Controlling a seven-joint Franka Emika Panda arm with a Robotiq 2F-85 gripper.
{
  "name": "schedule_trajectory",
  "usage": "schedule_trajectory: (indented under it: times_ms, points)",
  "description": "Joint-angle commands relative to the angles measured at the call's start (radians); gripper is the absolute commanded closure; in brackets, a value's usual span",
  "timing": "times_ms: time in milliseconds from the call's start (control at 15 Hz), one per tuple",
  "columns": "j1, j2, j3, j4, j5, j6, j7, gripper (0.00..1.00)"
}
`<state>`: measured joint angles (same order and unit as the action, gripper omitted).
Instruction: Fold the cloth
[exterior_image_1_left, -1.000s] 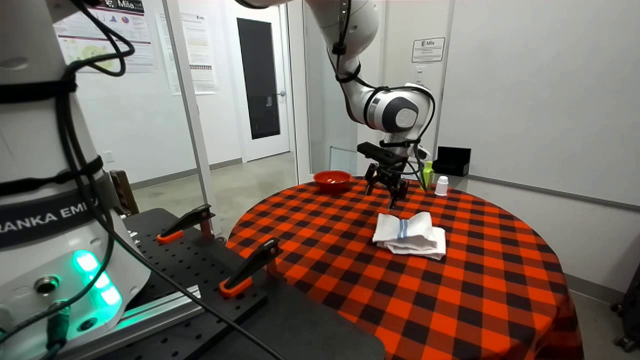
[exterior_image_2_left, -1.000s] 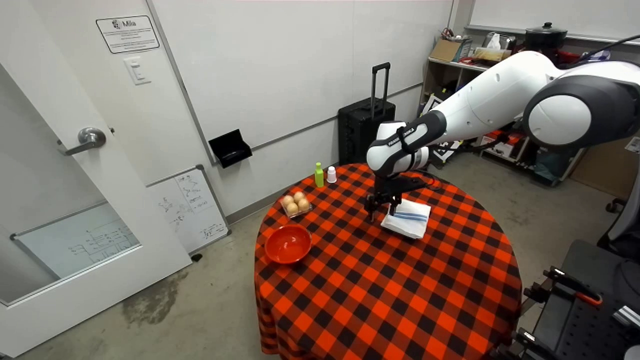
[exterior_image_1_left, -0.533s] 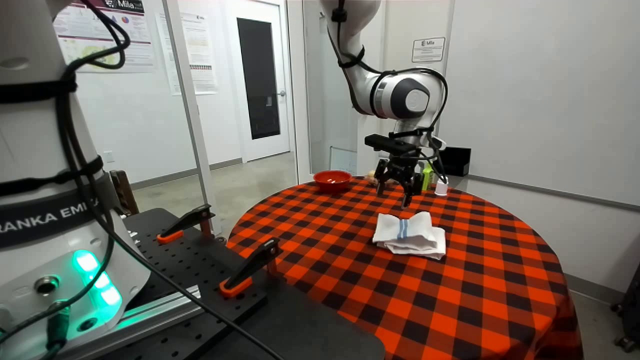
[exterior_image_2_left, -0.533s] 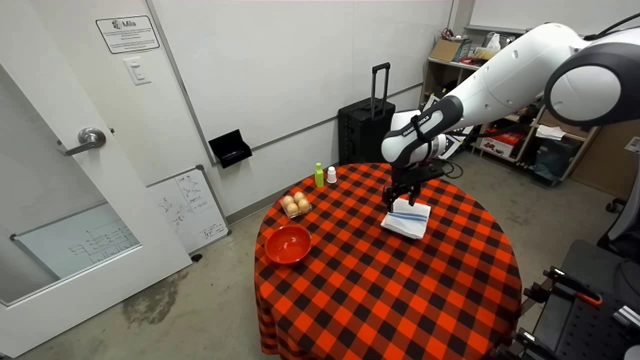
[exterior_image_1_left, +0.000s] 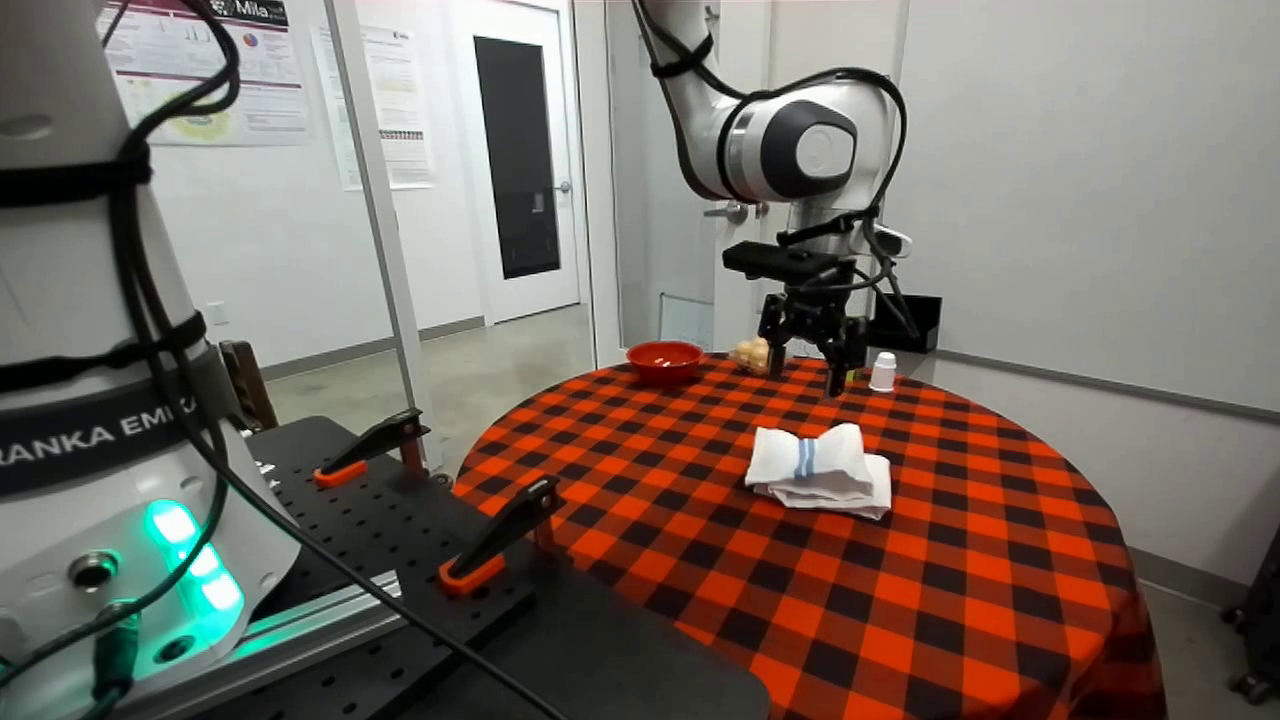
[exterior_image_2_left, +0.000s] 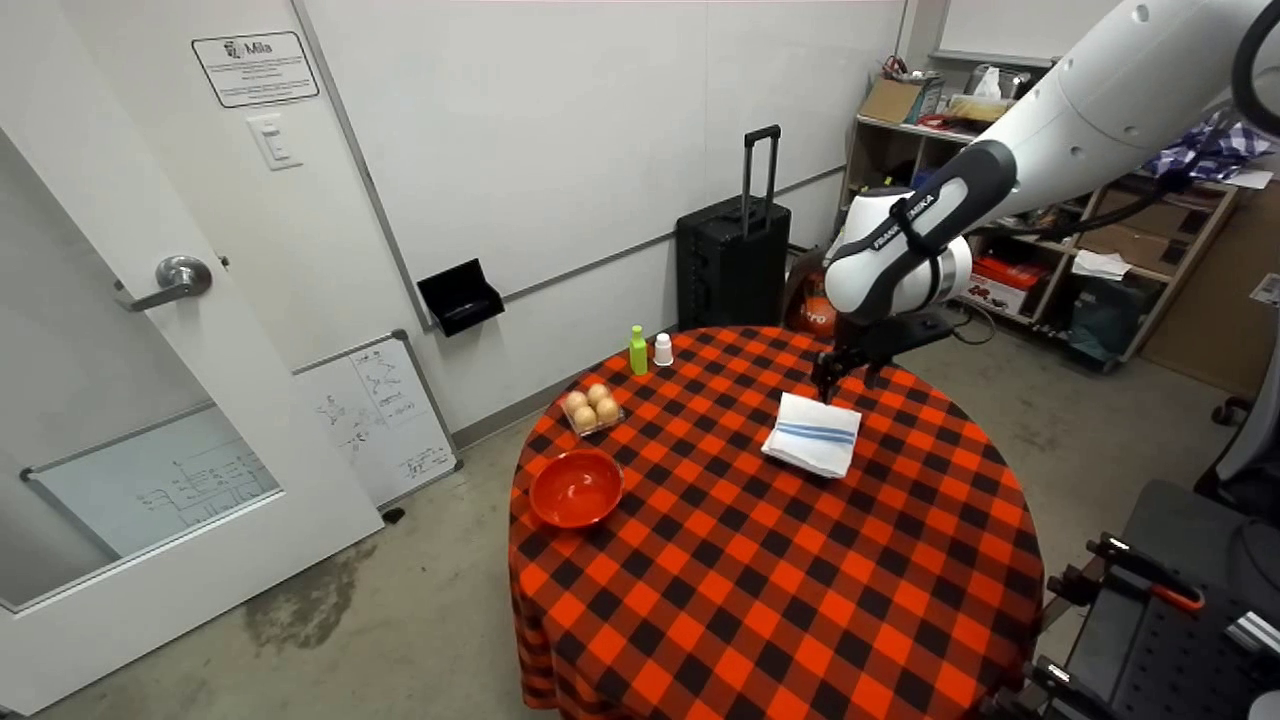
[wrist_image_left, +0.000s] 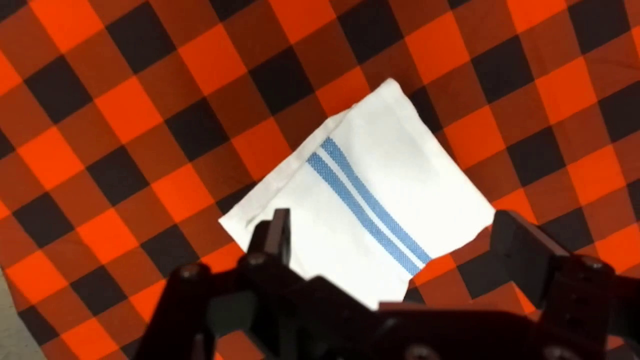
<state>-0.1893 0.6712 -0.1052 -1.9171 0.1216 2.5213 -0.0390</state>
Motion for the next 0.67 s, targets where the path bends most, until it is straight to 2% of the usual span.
schedule_trajectory:
  times_ms: [0,133,267,333,400,600]
  points:
    - [0.036,-0.195,-0.036,-0.245,-0.118,0.067,-0.051,0.0]
    - [0.061,-0.266,-0.067,-0.317,-0.217,0.071,-0.049,0.0]
    - [0.058,-0.334,-0.066,-0.362,-0.268,0.05,-0.057,0.0]
    - [0.038,-0.363,-0.044,-0.372,-0.248,0.023,-0.081,0.0]
    - [0.039,-0.275,-0.046,-0.302,-0.235,0.033,-0.043,0.0]
    - [0.038,-0.339,-0.044,-0.347,-0.235,0.028,-0.065,0.0]
